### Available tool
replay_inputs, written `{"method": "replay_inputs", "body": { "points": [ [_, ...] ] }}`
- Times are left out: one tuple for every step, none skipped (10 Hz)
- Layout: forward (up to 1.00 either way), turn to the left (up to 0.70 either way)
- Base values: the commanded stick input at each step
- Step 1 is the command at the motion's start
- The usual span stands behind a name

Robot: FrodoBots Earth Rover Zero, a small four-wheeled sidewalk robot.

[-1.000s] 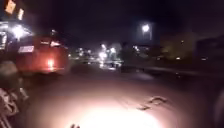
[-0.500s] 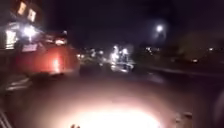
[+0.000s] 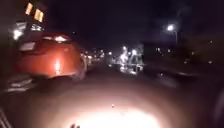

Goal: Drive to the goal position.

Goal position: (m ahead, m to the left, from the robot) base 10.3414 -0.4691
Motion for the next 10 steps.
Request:
{"method": "replay_inputs", "body": {
  "points": [
    [1.00,0.00],
    [1.00,0.00],
    [1.00,0.00],
    [1.00,0.00],
    [1.00,0.00],
    [1.00,-0.14],
    [1.00,-0.27],
    [1.00,-0.27],
    [1.00,-0.27],
    [1.00,0.00]
  ]
}}
